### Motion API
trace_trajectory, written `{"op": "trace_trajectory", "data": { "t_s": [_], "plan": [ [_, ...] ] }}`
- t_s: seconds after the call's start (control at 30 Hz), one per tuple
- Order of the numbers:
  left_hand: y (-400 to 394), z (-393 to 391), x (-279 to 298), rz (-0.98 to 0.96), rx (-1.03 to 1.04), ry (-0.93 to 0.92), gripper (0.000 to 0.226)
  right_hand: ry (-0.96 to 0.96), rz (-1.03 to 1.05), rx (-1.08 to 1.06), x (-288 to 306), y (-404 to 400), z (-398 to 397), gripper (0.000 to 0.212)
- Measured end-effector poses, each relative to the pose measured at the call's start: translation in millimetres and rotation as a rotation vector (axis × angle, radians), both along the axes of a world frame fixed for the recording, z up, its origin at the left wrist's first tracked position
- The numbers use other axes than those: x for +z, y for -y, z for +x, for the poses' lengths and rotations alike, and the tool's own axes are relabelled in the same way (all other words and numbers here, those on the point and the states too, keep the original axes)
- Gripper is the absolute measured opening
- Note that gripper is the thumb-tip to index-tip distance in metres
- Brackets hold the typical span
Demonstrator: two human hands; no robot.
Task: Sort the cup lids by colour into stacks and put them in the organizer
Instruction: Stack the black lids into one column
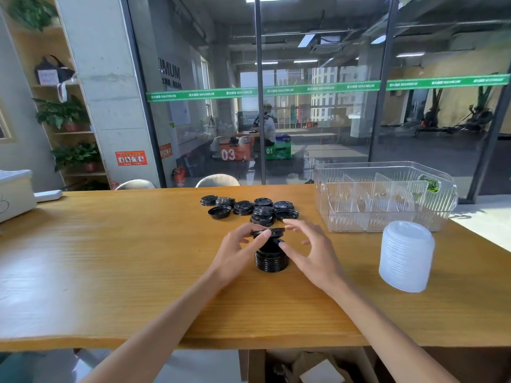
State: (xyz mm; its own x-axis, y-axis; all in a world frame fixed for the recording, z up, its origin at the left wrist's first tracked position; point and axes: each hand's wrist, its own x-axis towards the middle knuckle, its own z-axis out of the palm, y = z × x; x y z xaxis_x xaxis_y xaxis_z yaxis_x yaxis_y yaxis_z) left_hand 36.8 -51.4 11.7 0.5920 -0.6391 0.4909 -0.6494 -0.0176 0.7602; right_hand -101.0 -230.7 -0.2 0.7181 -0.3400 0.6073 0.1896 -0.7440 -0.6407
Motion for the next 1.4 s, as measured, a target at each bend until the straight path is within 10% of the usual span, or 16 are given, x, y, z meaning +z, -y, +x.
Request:
{"op": "trace_trajectory", "data": {
  "t_s": [0.37,0.77,1.17,1.4],
  "plan": [
    [1.0,1.7,-1.5,-0.035,-0.025,0.041,0.048,0.163,0.158,-0.04,12.2,-1.4,17.5,0.015],
    [7.2,11.6,-6.7,-0.134,0.036,-0.017,0.039,0.129,0.458,0.046,8.3,-5.8,17.0,0.042],
    [11.9,7.2,-9.7,0.036,-0.014,0.039,0.096,0.023,0.371,-0.071,8.3,-7.7,13.1,0.034],
    [14.7,9.6,-11.8,0.068,-0.035,0.039,0.084,0.004,0.305,-0.052,3.0,-6.5,9.6,0.013]
  ]
}}
